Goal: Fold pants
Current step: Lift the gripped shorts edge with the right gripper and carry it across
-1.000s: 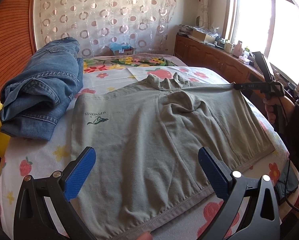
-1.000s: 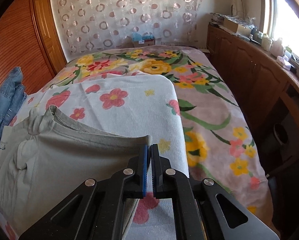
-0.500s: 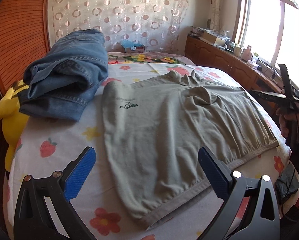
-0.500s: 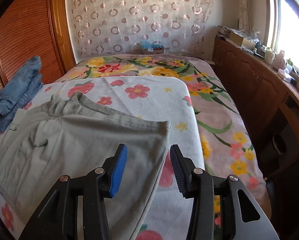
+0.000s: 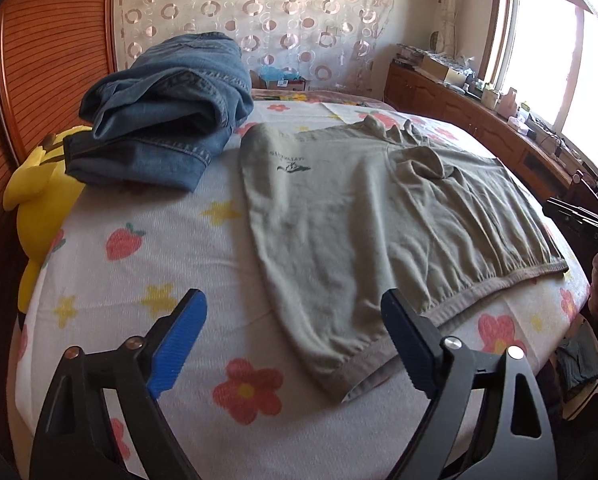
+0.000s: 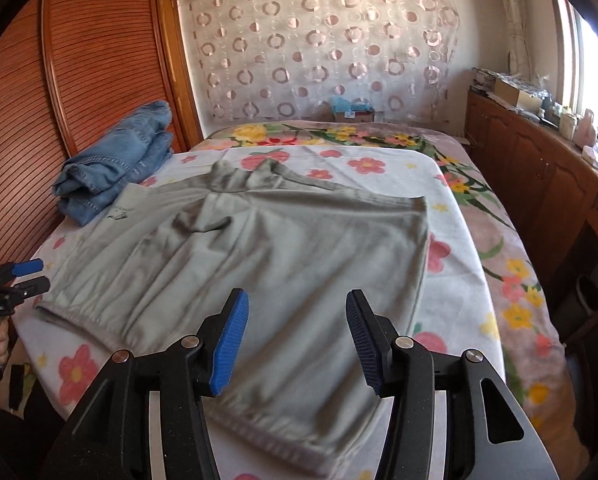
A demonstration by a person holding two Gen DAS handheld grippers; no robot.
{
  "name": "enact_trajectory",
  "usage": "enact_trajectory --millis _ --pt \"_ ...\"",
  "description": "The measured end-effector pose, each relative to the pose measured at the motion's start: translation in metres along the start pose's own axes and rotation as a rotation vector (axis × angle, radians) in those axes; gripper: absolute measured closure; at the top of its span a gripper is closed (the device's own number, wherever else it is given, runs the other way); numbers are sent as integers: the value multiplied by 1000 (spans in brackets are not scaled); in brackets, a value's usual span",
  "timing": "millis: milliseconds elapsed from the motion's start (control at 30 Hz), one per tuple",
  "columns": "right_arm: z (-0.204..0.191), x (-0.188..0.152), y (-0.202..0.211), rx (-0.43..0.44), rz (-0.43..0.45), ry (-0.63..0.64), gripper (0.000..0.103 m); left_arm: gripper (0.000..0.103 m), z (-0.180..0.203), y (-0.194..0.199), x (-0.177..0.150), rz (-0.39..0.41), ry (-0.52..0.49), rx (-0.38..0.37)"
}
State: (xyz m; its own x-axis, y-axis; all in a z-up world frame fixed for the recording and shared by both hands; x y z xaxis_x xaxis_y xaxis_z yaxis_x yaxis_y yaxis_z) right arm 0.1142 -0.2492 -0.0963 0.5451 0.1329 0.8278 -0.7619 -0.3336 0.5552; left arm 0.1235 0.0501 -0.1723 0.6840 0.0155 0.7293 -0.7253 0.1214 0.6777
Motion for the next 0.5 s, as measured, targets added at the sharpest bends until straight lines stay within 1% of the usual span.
enact_trajectory --millis 33,100,167,267,367,433,500 --pt "-1 -3 2 3 -1 5 50 16 -1 0 -1 -5 5 -2" --pt "0 -7 4 8 -6 7 50 22 -4 2 -6 -9 19 -8" --pt "2 -7 4 9 -7 10 50 24 -5 3 -10 -14 31 -15" --pt "2 -5 4 8 -8 10 50 34 -7 4 -17 -21 36 -12" --pt "-1 -5 4 10 -12 15 50 40 -7 7 -19 -16 34 -7" --pt "-3 -8 5 15 -16 12 50 45 -5 9 -20 -17 32 -15" --pt "-3 -11 9 19 -15 11 50 53 -1 8 -20 -18 22 -19"
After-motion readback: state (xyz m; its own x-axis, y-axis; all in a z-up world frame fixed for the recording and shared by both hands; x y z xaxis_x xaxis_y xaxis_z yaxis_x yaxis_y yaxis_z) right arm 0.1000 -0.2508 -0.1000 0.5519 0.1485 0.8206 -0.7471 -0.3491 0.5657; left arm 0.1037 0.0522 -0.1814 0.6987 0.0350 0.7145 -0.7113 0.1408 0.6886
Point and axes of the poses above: each gripper's, at about its wrist camera, not at the fingertips, and y roughly against the way its jaws point, z to its right, x to its top, the point moved 9 cm from there along -y, roughly the way its jaws point, and after that the axes turned 3 degrees about z, right-handed, at the moved point
